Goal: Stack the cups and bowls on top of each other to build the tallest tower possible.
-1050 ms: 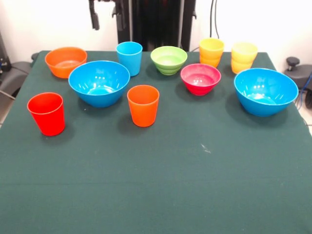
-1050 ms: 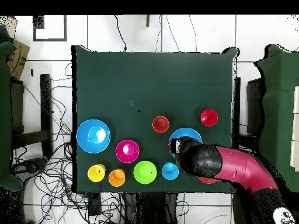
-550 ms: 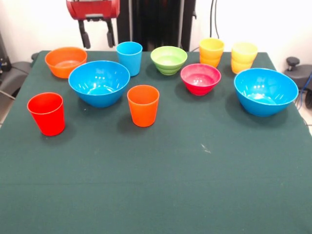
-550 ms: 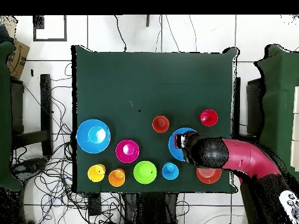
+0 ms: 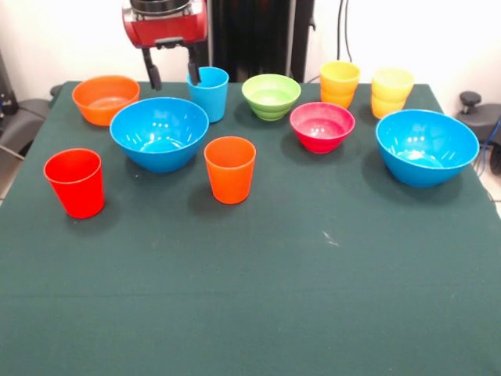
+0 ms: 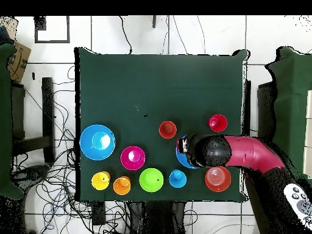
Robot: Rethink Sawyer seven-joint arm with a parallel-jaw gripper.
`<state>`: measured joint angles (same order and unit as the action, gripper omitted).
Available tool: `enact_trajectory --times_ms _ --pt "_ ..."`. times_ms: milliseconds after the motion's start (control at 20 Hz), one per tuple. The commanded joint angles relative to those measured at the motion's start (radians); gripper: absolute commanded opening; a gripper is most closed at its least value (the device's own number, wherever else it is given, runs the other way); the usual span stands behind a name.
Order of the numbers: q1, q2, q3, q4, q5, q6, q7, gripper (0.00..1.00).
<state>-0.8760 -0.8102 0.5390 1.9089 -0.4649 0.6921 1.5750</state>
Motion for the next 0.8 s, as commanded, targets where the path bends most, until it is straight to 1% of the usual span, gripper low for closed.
enact_trajectory --times_ms 50,250,400,600,800 --pt "0.004 0.021 0.084 -0.052 -0.078 0.109 -0.25 1.0" --pt "0.018 0.027 0.102 -0.029 -0.109 0.083 -0.238 1.0" --pt "0.049 0.039 0.095 -0.022 -0.12 0.076 -0.196 1.0" --pt "0.089 0.061 0.069 -0.013 -0.14 0.033 -0.131 1.0" --pt "0.103 0.049 0.065 0.0 -0.134 0.024 -0.098 1.0"
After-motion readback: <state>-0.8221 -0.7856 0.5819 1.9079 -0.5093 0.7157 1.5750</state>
